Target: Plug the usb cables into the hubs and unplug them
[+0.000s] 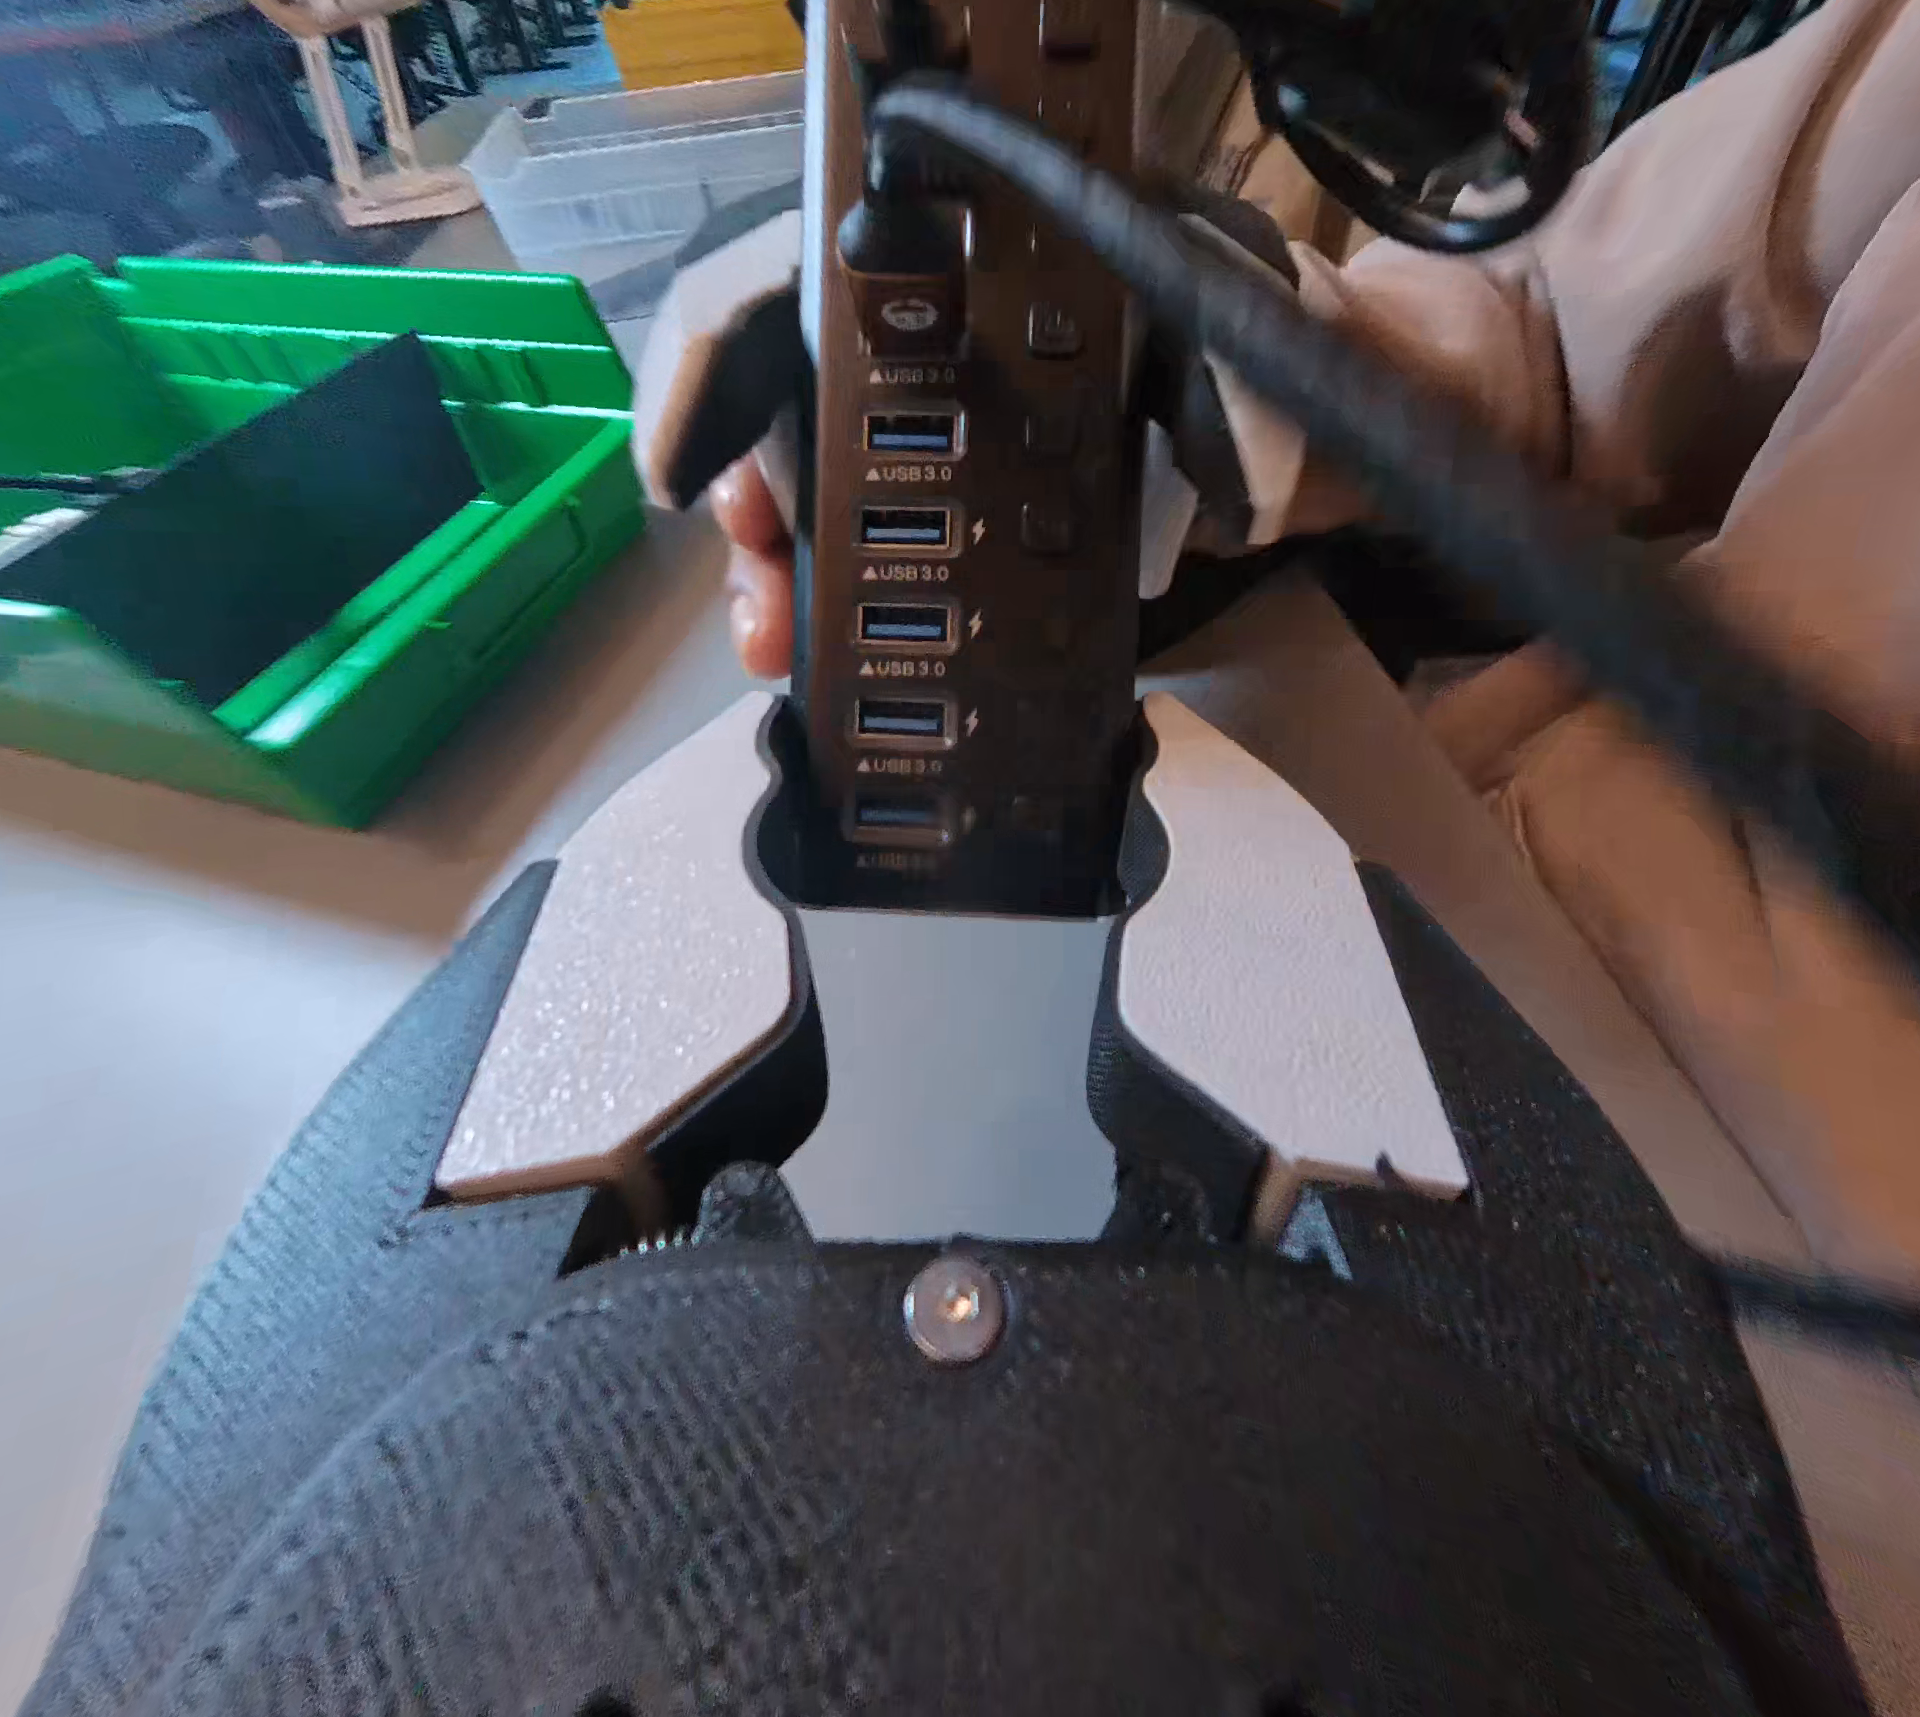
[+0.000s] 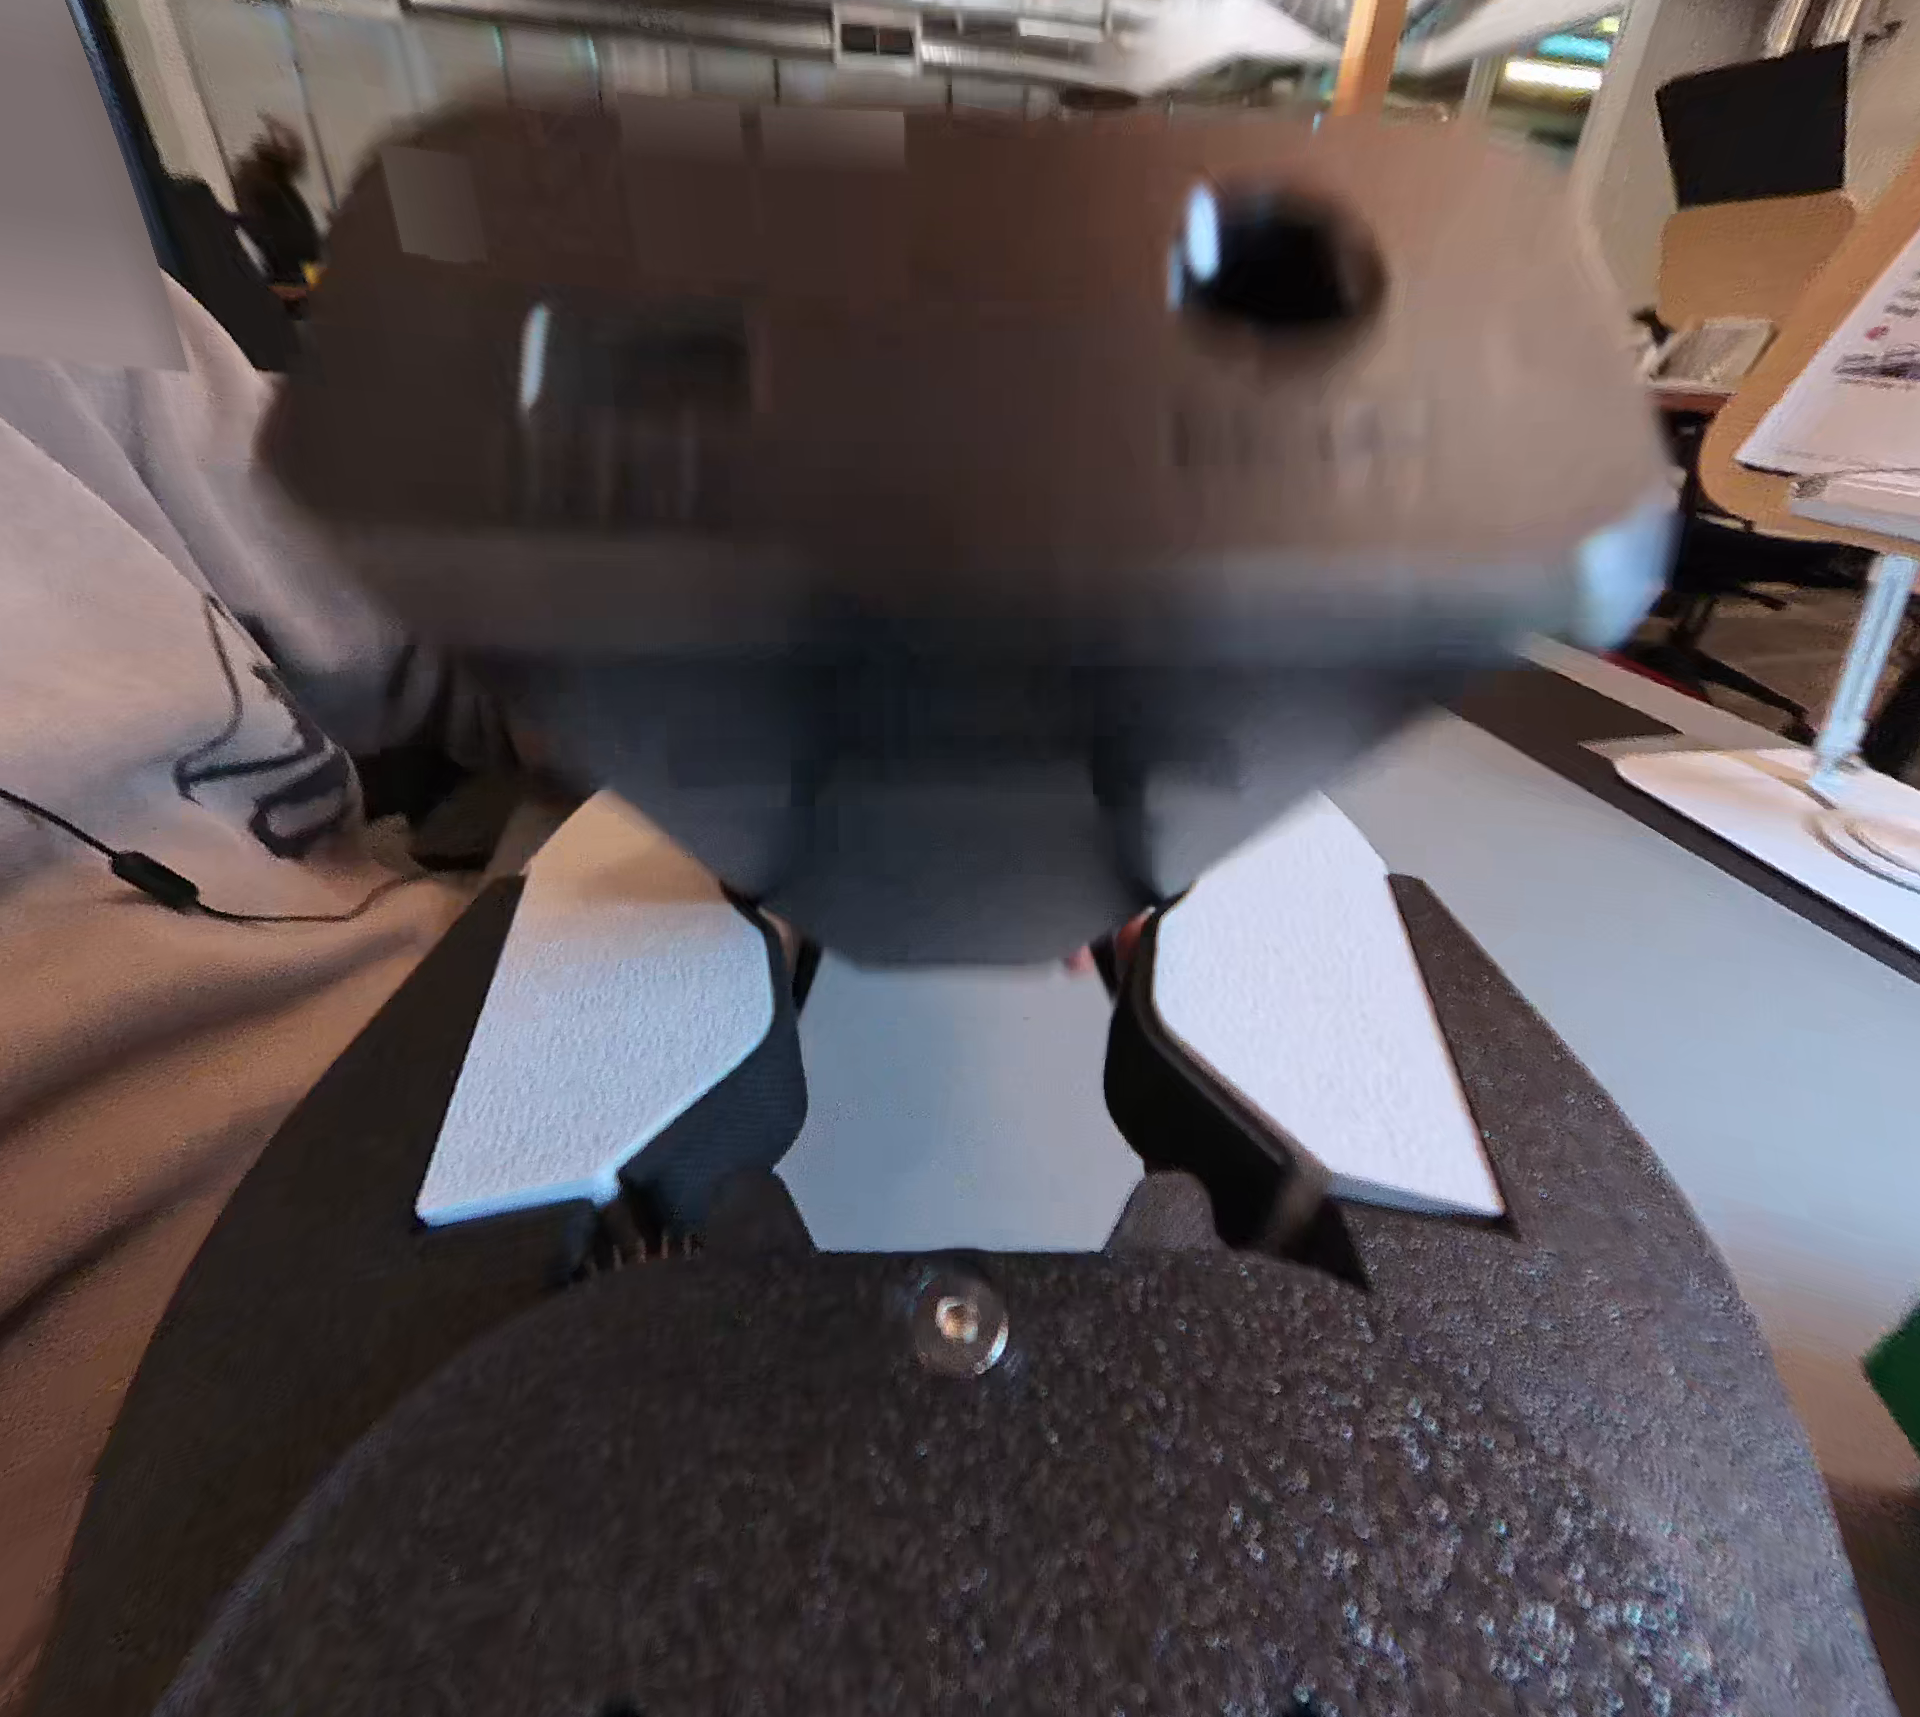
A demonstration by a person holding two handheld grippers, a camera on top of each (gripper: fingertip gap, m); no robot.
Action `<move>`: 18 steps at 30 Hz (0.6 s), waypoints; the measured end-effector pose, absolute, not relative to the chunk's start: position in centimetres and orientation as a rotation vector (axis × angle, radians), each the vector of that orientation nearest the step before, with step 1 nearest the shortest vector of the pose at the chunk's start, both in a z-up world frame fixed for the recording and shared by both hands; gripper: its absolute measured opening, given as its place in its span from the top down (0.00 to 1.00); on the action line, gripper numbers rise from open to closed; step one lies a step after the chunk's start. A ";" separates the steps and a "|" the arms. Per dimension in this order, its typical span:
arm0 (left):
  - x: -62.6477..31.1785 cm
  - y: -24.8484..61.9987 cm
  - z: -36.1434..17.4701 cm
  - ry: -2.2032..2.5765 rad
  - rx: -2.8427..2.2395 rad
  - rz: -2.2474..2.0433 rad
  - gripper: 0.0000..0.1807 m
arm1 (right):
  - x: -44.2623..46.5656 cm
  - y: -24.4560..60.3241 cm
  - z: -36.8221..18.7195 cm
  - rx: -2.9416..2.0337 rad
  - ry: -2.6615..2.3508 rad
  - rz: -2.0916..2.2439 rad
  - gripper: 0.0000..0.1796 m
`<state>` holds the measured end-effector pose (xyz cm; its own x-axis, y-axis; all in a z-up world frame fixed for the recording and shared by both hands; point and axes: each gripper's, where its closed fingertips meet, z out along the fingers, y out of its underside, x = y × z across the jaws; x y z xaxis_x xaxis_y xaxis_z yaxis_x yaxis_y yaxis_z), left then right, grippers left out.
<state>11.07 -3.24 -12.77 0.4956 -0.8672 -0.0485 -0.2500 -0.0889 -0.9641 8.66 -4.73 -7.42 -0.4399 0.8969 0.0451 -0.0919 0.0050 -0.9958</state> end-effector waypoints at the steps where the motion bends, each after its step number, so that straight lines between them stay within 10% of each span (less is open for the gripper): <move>1: 9.9 -3.5 -12.3 0.990 -1.615 -0.643 0.66 | 8.6 -4.5 -7.8 -0.886 -1.500 1.524 0.60; 18: 0.6 -2.3 -11.7 1.204 -1.509 0.516 0.66 | 8.1 0.3 -9.9 -1.380 -1.376 1.728 0.81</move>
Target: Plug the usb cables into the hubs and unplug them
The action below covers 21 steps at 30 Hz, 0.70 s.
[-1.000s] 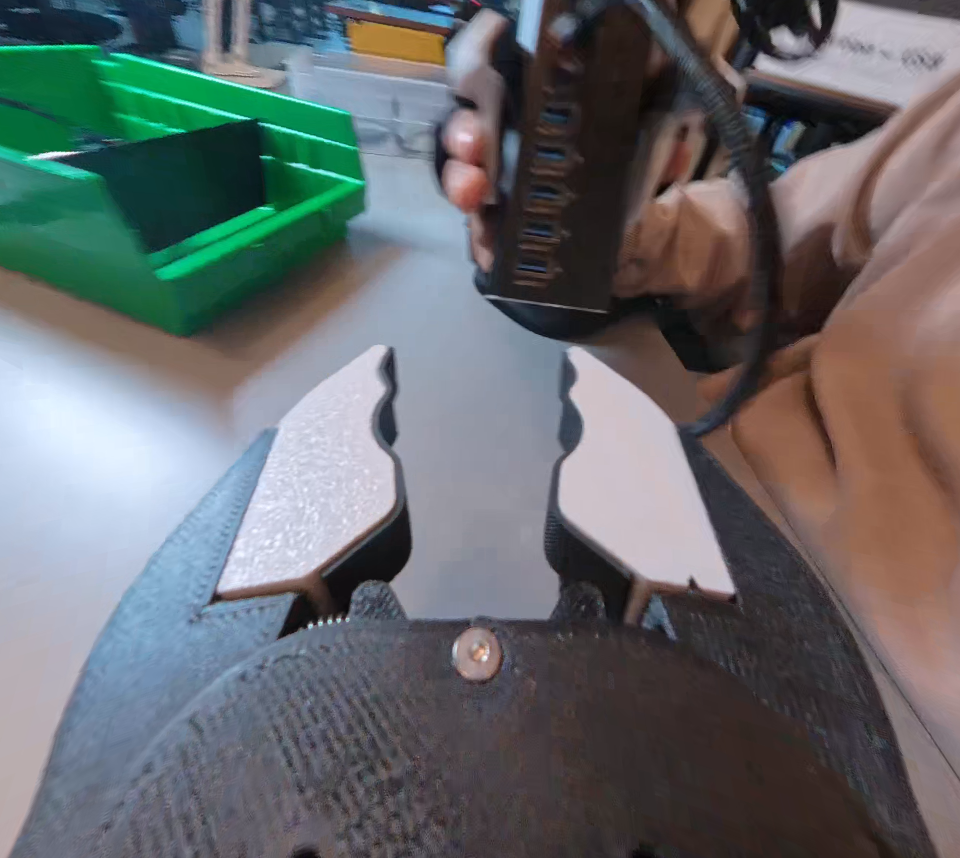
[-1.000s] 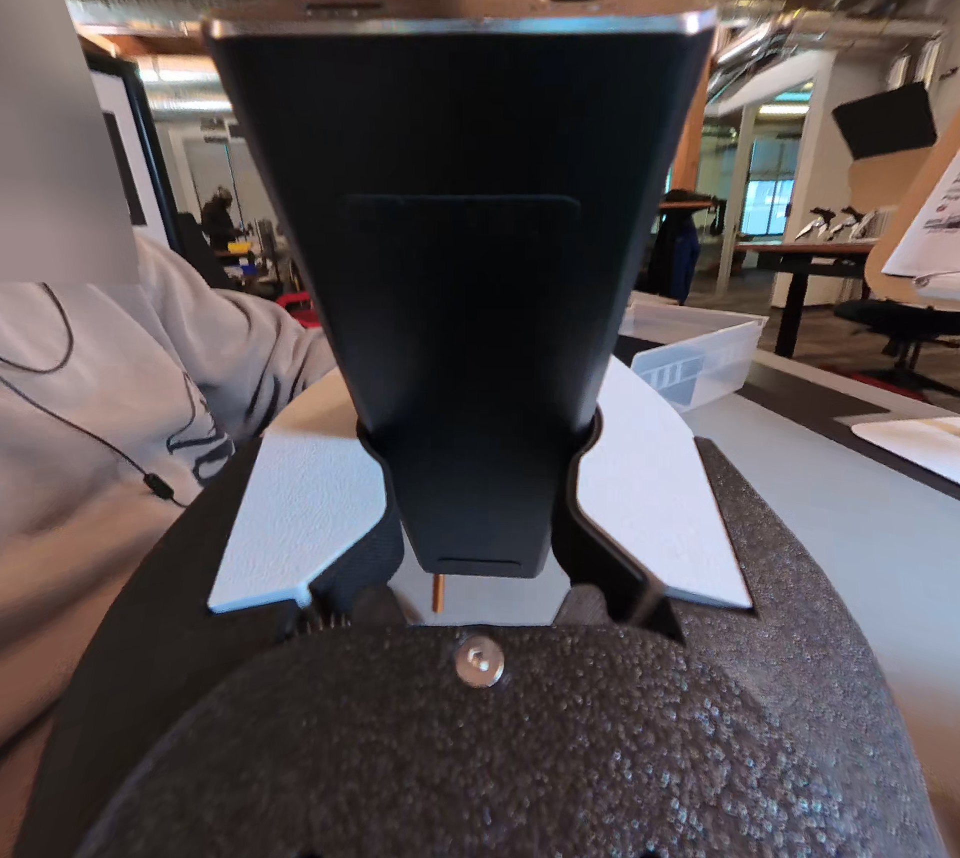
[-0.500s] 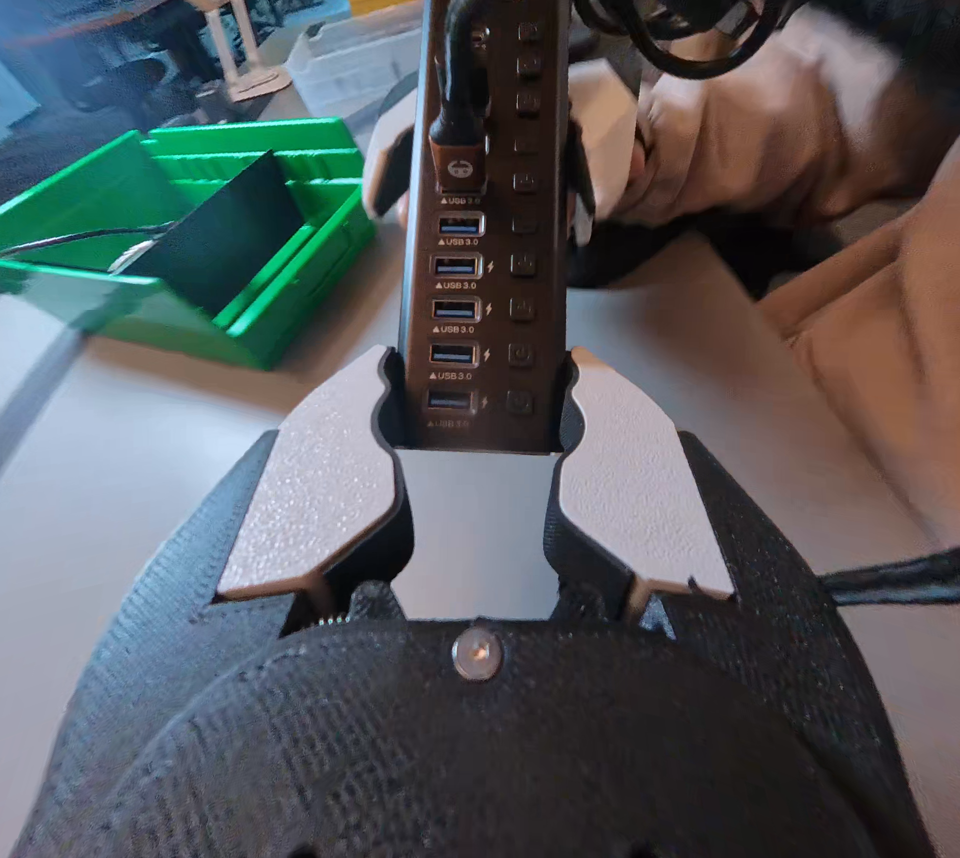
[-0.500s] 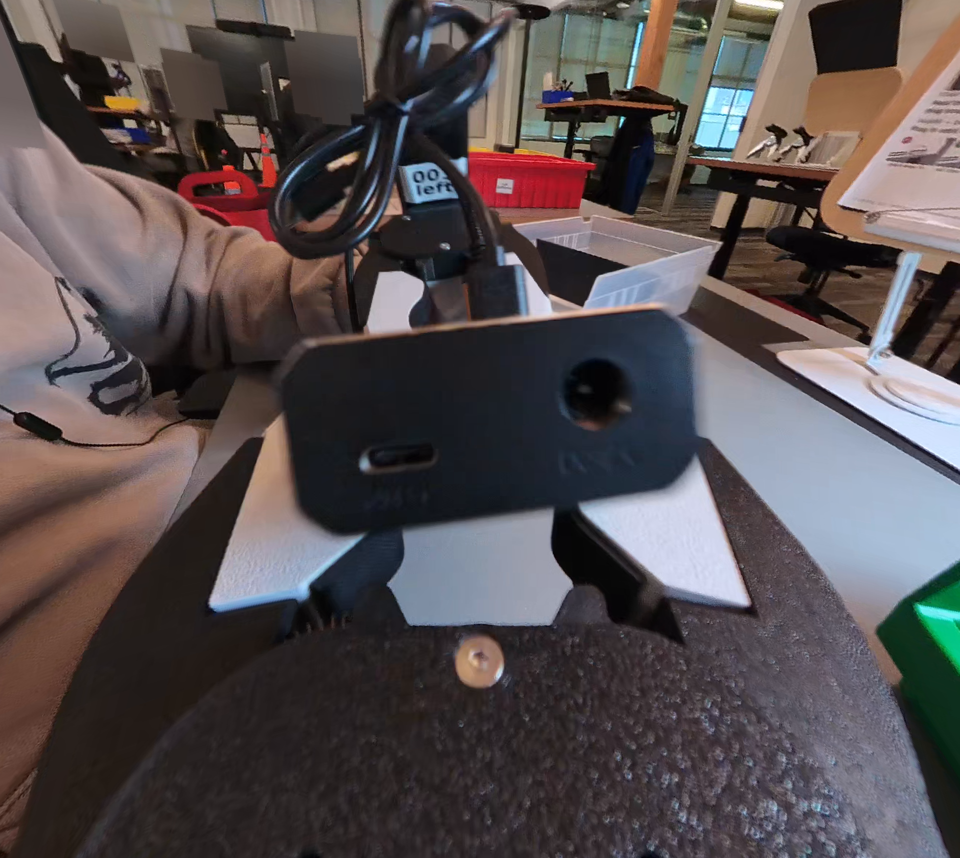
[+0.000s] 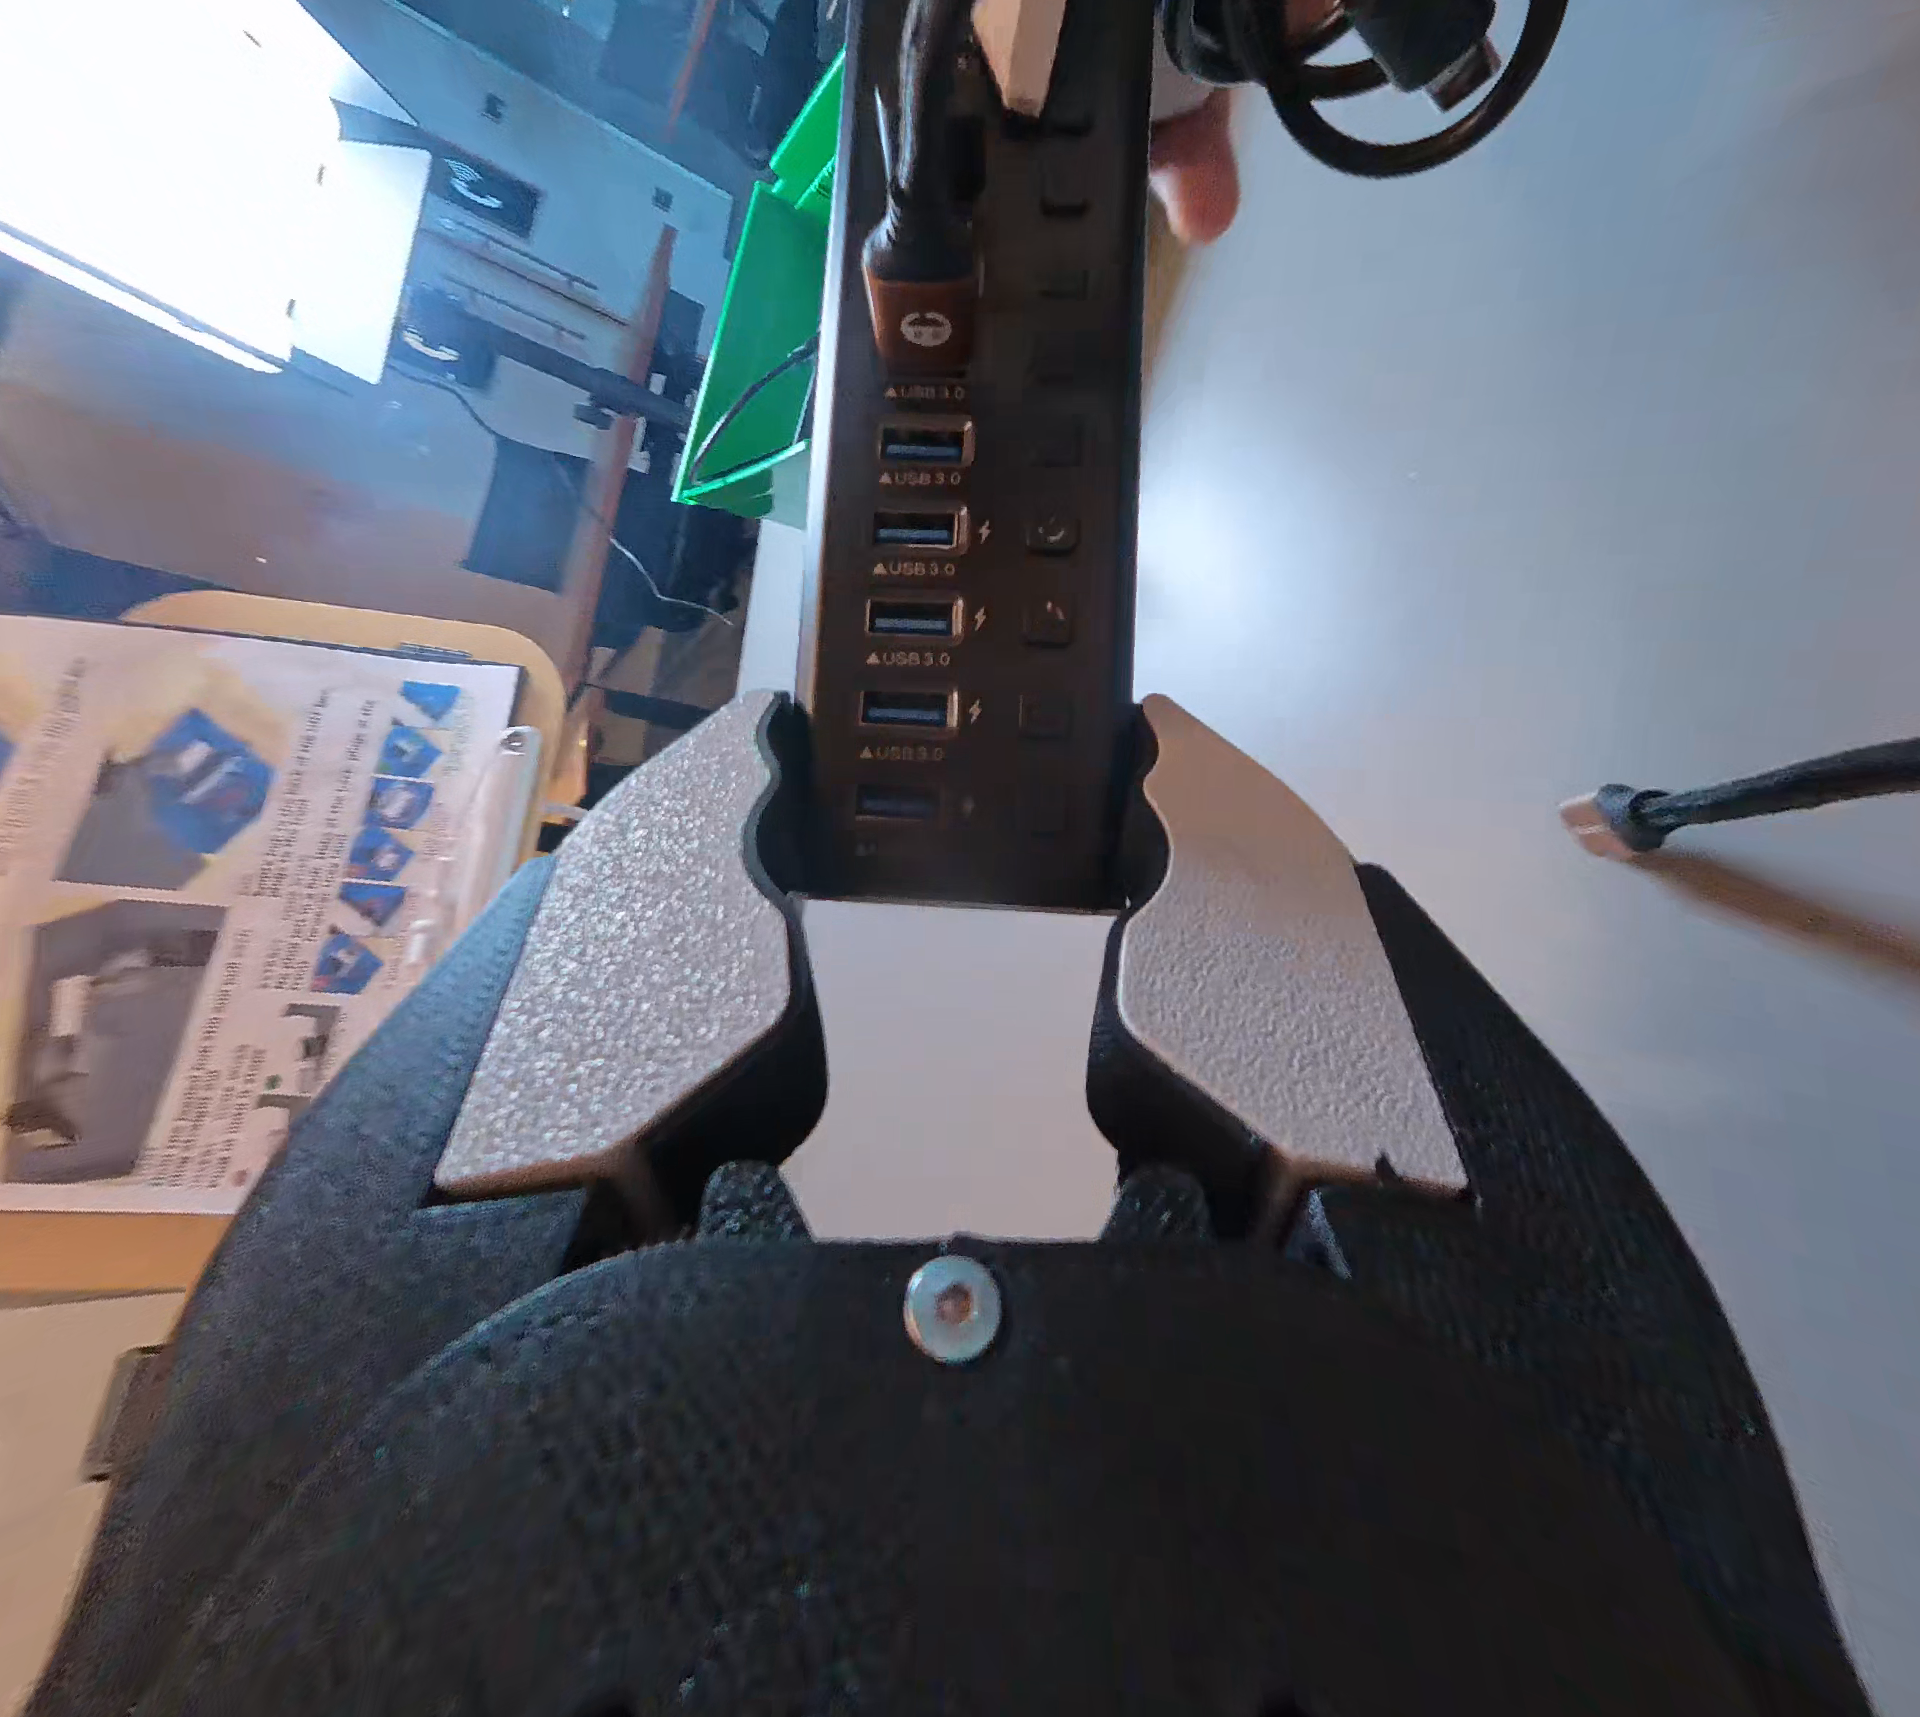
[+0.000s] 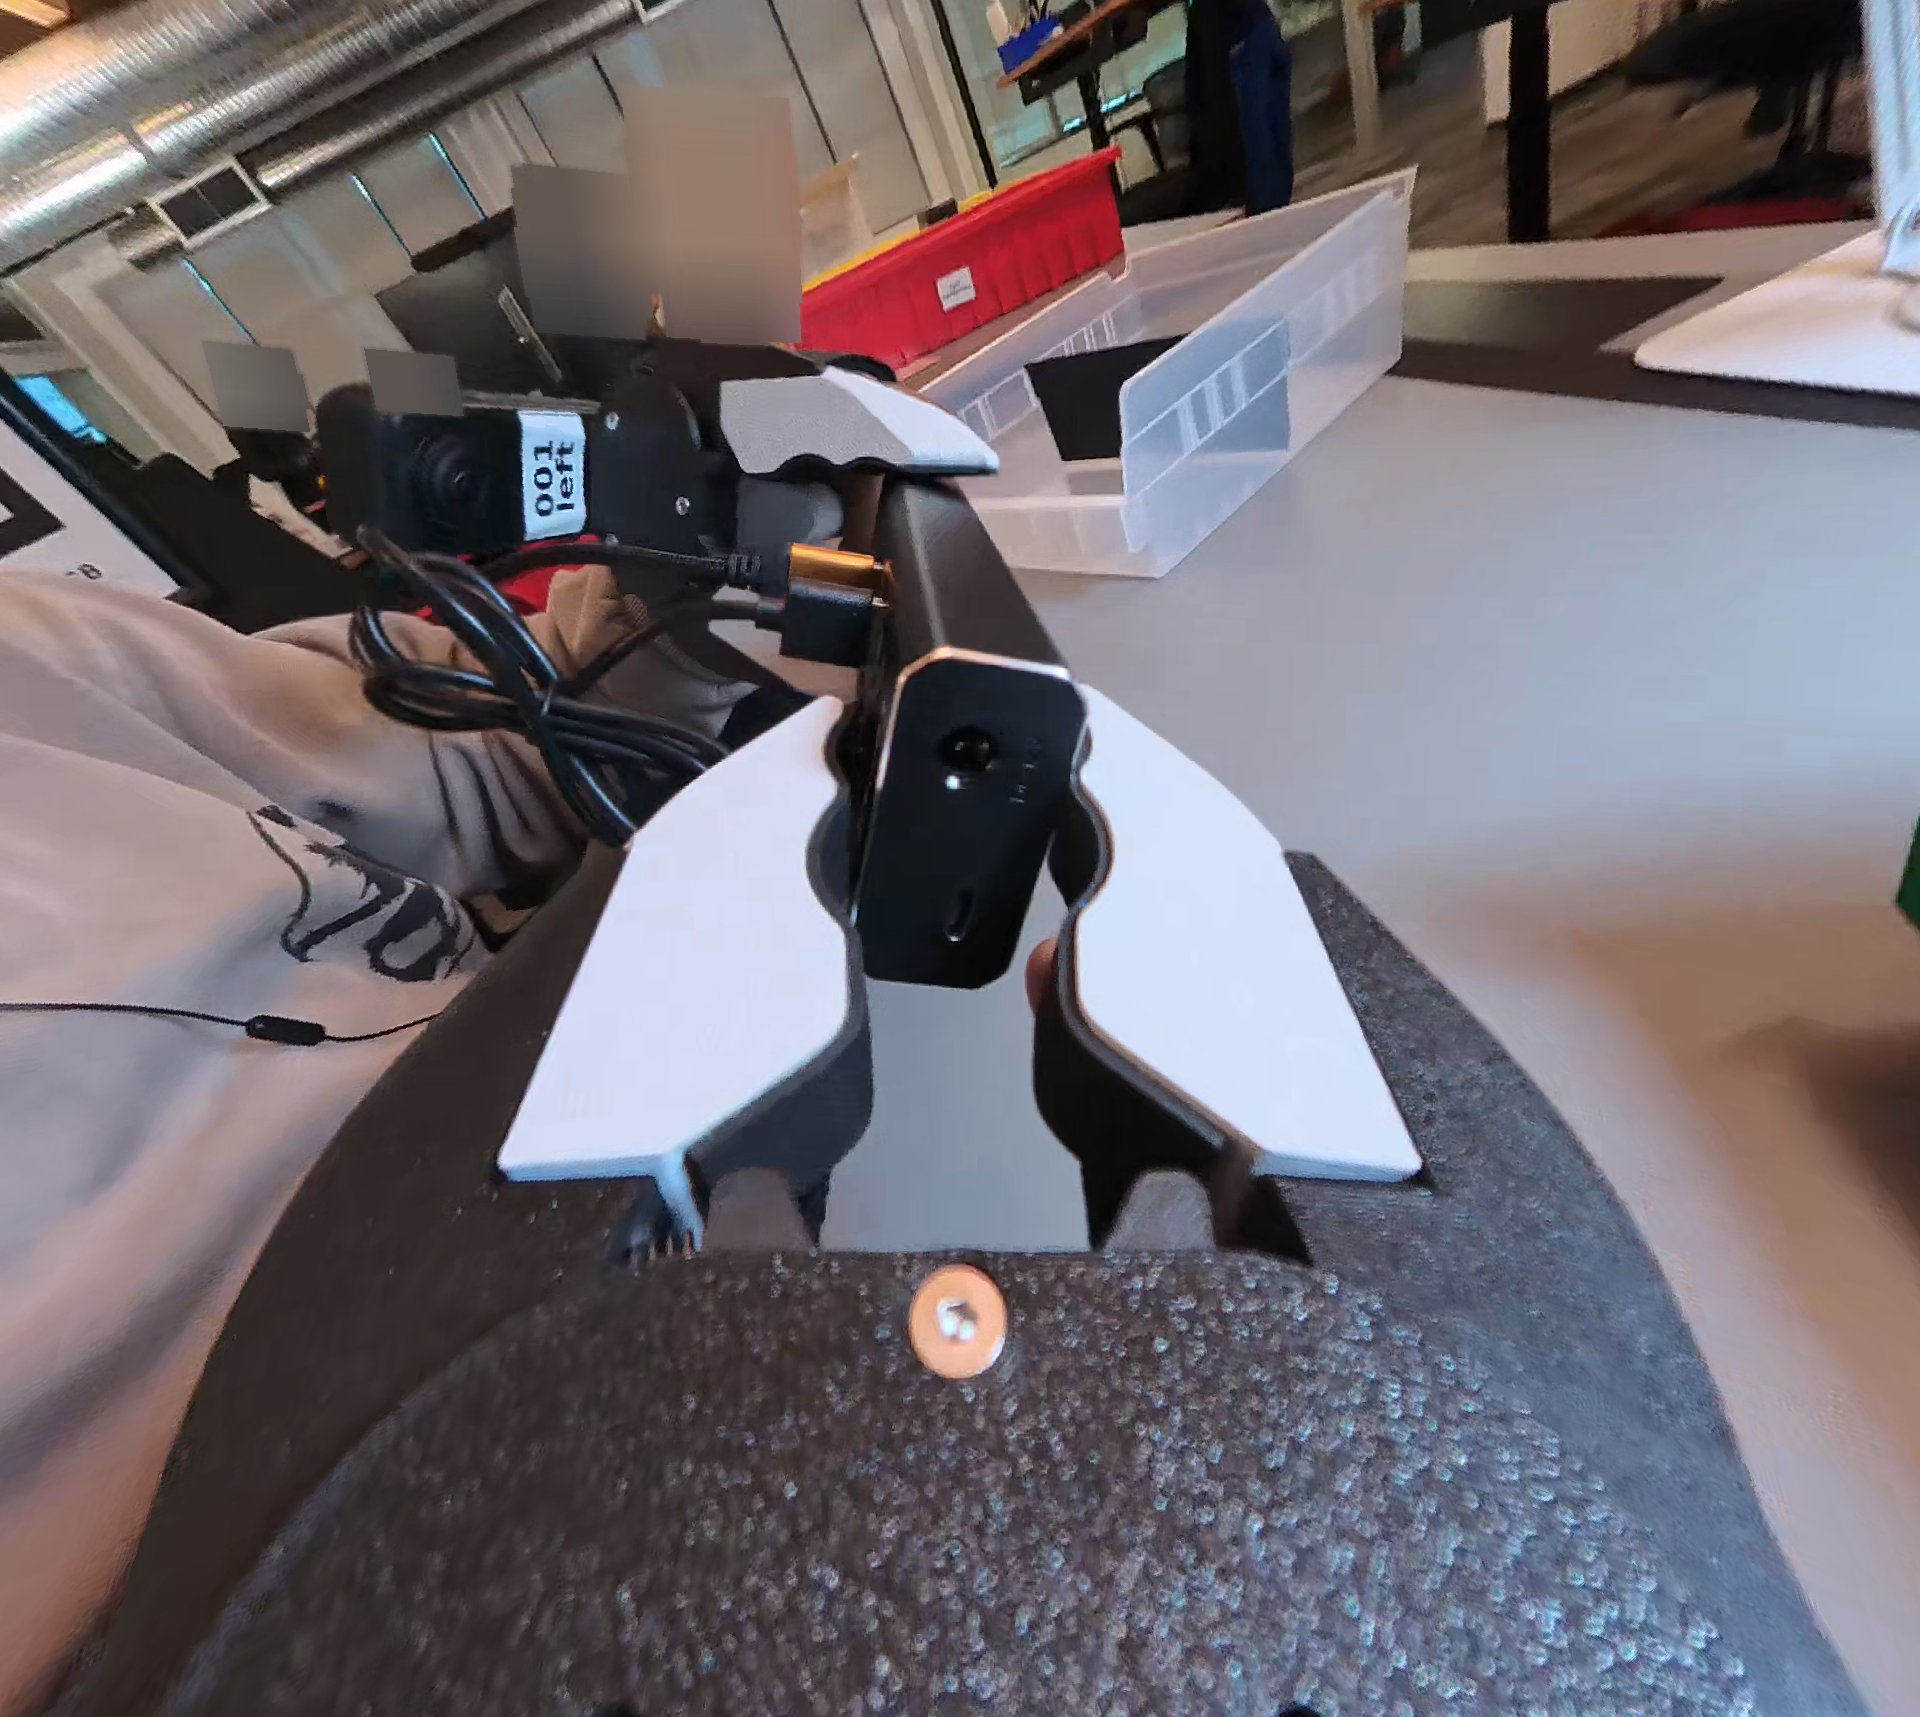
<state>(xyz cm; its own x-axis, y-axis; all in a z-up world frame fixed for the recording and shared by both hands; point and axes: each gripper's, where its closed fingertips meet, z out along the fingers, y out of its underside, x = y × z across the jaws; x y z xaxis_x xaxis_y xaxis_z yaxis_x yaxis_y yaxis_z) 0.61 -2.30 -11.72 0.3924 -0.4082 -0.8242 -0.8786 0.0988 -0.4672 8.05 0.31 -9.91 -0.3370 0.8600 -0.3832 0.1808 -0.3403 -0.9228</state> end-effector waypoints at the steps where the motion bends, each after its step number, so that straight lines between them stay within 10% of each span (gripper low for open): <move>1: 0.5 -2.3 -11.6 1.209 -1.492 0.540 0.66 | 8.1 0.2 -9.9 -1.397 -1.380 1.731 0.82; 9: 0.2 -1.5 -8.2 0.930 -1.446 0.390 0.70 | 9.5 3.6 -2.0 -1.285 -1.256 1.691 0.83; 21: -2.2 -2.7 -9.3 0.701 -1.546 -0.049 0.83 | 11.4 30.9 9.4 -1.559 -0.860 0.917 0.83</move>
<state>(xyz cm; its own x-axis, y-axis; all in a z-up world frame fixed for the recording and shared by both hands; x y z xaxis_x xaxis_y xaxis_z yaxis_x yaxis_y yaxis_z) -2.15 -2.71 -9.32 0.8073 -0.4520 -0.3795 -0.3945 0.0649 -0.9166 11.39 30.92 9.41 0.4413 0.8899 -0.1156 0.0588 -0.1572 -0.9858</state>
